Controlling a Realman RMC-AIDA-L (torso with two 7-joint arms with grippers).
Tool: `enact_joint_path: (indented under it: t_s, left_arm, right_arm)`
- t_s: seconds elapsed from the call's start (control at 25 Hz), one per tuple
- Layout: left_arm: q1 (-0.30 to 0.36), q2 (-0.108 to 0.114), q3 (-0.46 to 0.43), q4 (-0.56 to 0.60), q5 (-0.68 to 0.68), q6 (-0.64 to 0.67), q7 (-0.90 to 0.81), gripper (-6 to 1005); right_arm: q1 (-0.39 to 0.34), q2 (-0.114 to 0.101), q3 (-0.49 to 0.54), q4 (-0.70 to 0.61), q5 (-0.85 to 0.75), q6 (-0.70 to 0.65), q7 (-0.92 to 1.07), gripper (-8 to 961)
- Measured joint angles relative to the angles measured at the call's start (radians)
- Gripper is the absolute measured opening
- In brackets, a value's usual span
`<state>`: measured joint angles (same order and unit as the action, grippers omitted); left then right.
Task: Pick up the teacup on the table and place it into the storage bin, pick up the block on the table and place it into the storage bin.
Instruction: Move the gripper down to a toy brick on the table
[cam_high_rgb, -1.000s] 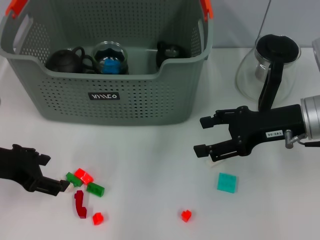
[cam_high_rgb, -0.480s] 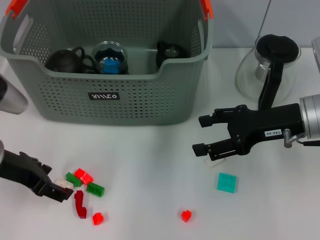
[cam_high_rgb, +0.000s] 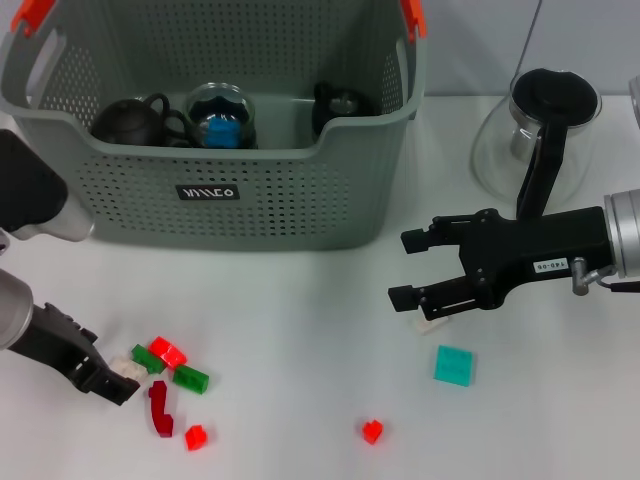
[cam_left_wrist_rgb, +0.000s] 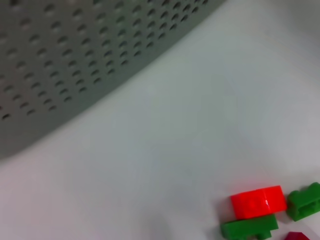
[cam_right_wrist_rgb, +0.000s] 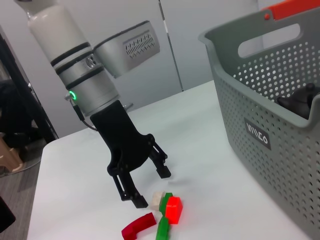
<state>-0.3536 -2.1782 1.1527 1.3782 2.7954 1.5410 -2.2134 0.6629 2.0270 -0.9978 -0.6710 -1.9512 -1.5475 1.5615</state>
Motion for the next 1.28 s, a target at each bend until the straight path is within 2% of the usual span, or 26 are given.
enact_joint_path:
  t_s: [0.68,1.28]
  left_arm:
    - [-0.012,0.0,0.086,-0.001,0.007,-0.02,-0.033,818]
    - [-0.015,0.0,0.089,-0.003,0.03,-0.042,-0.034,786]
  right_arm:
    - [-0.002,-0.002,0.013,-0.001,0.0,0.003,-0.001,911]
    - [-0.001,-0.002,0.013,-0.001,0.0,0.004,-0.001,911]
